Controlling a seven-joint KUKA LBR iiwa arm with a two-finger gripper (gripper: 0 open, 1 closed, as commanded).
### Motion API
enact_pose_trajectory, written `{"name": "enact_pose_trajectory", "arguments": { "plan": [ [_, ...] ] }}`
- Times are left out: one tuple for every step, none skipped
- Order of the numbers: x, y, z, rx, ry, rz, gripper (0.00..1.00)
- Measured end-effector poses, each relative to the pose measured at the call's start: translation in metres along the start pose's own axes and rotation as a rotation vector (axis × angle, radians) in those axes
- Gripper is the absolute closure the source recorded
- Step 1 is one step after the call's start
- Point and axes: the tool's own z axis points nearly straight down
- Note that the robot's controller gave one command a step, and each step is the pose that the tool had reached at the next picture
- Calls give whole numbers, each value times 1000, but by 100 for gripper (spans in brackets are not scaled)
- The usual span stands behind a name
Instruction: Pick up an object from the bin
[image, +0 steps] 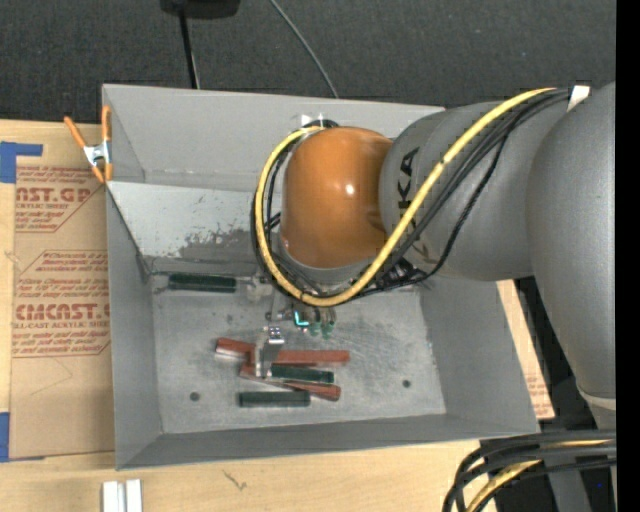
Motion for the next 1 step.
{"name": "enact_pose_trajectory", "arguments": {
  "plan": [
    [-2, -1, -4, -1, -7, 1, 0]
  ]
}}
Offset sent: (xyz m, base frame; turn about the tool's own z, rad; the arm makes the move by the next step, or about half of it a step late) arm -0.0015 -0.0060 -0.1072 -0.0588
